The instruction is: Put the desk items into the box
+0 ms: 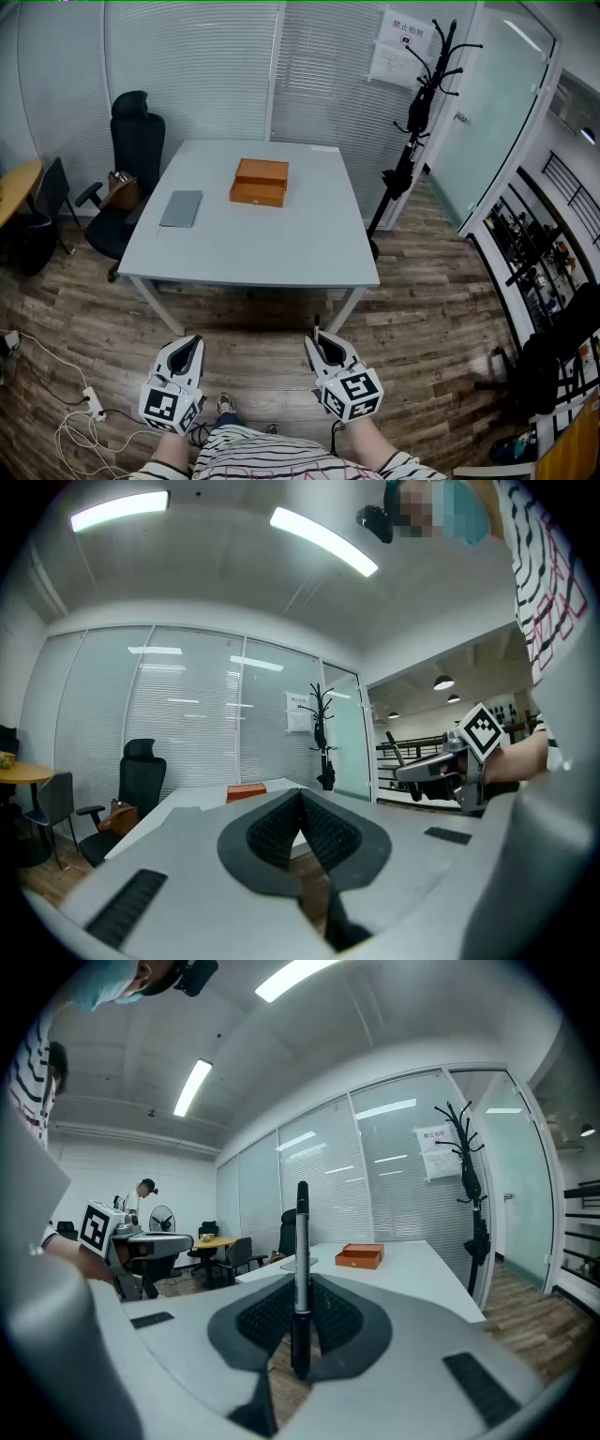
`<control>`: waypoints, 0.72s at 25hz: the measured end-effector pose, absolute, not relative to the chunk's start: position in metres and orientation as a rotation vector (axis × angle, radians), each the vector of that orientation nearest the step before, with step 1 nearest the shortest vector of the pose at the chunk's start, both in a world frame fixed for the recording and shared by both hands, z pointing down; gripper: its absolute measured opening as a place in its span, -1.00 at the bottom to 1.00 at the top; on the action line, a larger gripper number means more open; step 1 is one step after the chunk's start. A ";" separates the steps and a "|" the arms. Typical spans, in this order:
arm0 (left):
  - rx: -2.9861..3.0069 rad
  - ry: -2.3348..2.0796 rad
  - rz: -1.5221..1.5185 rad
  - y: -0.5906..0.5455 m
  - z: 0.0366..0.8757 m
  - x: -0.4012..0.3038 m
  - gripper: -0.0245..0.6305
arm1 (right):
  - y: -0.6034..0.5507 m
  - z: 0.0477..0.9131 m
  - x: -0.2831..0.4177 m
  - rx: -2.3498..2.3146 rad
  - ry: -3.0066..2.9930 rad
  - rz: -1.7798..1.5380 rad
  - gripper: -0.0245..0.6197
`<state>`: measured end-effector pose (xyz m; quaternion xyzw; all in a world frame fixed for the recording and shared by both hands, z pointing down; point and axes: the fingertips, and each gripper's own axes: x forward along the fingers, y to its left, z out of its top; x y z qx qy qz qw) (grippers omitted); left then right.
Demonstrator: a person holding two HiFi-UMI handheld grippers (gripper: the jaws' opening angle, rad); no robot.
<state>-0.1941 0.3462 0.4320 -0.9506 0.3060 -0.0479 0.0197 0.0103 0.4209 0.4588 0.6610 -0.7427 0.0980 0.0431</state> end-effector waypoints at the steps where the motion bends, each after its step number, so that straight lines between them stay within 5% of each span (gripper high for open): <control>1: -2.952 0.951 -0.150 0.346 0.433 -0.193 -0.86 | 0.420 0.460 0.011 2.022 -2.274 0.299 -0.74; 18: -3.040 0.942 -0.153 0.237 0.456 -0.174 -0.86 | 0.323 0.466 0.033 2.053 -2.240 0.392 -0.74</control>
